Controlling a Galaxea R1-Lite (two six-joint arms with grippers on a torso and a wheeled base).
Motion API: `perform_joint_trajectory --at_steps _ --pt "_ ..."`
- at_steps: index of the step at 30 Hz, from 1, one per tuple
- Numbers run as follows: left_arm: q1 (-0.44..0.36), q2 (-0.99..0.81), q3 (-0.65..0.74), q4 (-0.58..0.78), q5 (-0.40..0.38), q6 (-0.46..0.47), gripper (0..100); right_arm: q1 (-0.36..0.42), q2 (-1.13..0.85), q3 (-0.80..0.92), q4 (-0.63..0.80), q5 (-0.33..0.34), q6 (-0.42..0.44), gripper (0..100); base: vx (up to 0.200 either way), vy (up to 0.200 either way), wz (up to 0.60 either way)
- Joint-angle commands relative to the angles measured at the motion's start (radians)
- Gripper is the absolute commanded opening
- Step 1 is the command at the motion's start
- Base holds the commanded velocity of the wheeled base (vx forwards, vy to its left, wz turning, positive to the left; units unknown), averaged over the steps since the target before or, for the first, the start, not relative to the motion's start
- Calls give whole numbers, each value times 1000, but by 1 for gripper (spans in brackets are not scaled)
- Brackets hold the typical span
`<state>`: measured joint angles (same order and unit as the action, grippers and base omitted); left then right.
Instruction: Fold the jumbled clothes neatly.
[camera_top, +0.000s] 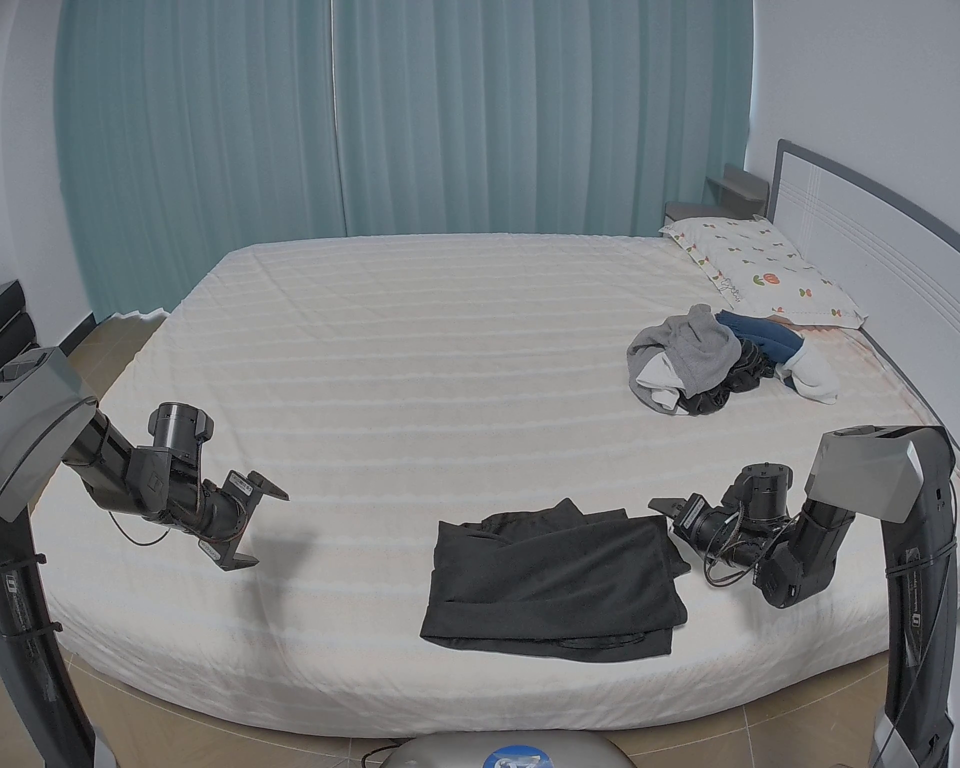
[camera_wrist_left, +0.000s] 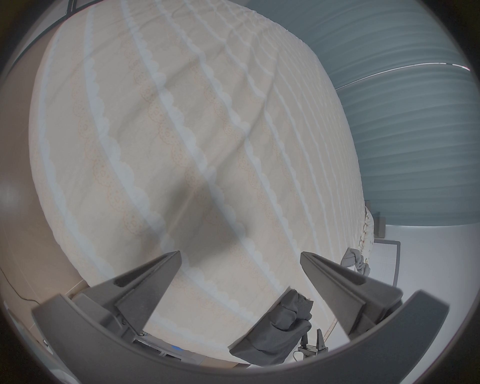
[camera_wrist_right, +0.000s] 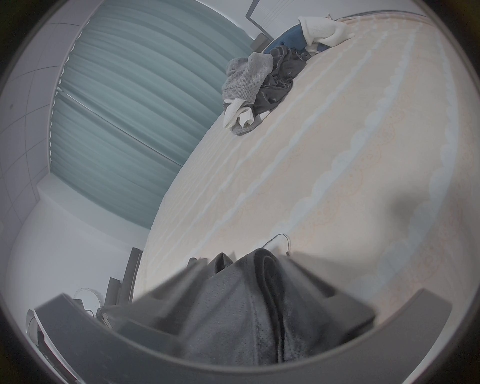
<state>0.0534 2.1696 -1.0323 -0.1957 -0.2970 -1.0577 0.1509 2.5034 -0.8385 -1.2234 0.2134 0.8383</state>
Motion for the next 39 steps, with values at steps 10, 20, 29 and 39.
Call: perform_joint_trajectory --at_steps 10,20,29,39 --pt "-3 -11 11 1 -5 -5 100 -25 -71 167 -108 23 87 100 0 0 0" --pt "-32 -2 20 6 -1 -1 100 -20 -159 450 -185 236 -87 100 0 0 0" --pt "-30 -1 18 6 -1 -1 100 22 -140 530 -180 244 -239 100 0 0 0" --pt "-30 -1 18 6 -1 -1 100 6 -152 598 -176 244 -364 0 0 0 0"
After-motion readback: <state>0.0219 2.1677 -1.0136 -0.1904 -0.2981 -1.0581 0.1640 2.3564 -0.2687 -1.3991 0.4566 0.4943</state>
